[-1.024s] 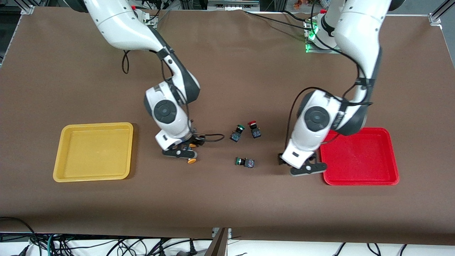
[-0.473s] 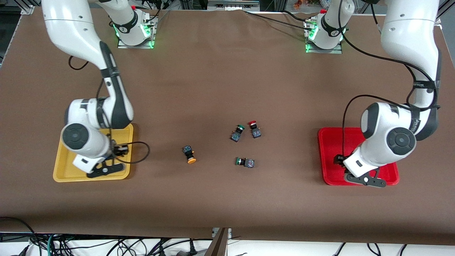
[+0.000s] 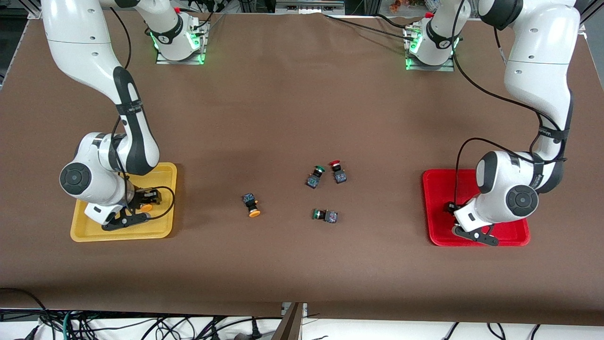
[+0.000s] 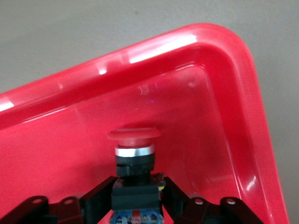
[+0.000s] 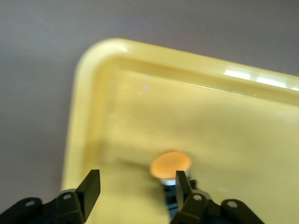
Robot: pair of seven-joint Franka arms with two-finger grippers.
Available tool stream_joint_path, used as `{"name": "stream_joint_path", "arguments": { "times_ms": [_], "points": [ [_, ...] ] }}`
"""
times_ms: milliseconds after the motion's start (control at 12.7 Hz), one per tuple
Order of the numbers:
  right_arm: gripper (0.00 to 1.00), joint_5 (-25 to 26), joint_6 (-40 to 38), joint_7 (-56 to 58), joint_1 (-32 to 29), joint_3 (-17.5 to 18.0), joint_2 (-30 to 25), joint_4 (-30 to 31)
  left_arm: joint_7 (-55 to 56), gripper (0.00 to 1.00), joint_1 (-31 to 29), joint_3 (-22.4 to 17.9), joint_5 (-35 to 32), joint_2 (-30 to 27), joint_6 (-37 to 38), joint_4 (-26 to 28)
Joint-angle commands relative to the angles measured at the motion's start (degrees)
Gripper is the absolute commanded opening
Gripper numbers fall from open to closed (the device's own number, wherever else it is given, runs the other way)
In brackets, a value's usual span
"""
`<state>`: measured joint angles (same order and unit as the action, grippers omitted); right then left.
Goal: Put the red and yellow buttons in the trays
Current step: 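Carry the red button to the red tray while the right gripper carries yellow, then open both grippers to release the buttons into the trays, then grasp the second red button with the left gripper while the right grasps yellow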
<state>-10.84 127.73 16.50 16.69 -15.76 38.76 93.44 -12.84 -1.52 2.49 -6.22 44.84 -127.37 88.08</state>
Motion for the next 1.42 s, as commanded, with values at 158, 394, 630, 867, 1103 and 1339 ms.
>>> {"name": "stream_joint_path", "arguments": {
  "times_ms": [158, 394, 630, 867, 1103, 1339],
  "points": [
    [0.74, -1.20, -11.45, -22.32, 11.14, 0.29, -0.88, -11.15, -1.40, 1.00, 0.02, 0.24, 3.15, -1.60, 0.19, 0.60],
    [0.74, -1.11, -10.24, -37.73, 20.64, 0.20, 0.43, -14.41, 1.40, 1.00, 0.20, 3.83, 3.23, -7.91, 7.90, 0.34],
    [0.74, -0.85, -2.96, -35.07, 22.07, 2.03, 4.64, -16.27, 15.33, 1.00, 0.02, 11.11, 4.89, -11.09, 13.37, 0.60],
    [0.74, -0.23, -0.73, -20.41, 20.94, 1.96, 7.20, -16.27, 31.17, 1.00, 0.90, 15.52, 5.08, -10.40, 10.67, 0.69],
    [0.75, -1.45, 0.49, -20.01, 20.14, 2.05, 9.66, -15.92, 47.24, 1.00, 6.16, 15.62, 5.08, -8.38, 6.54, 0.69],
    [0.78, -6.03, 4.80, -20.01, 20.32, 2.22, 10.89, -14.07, 63.69, 1.00, 10.56, 15.62, 4.46, -6.18, 2.32, 0.69]
  ]
}}
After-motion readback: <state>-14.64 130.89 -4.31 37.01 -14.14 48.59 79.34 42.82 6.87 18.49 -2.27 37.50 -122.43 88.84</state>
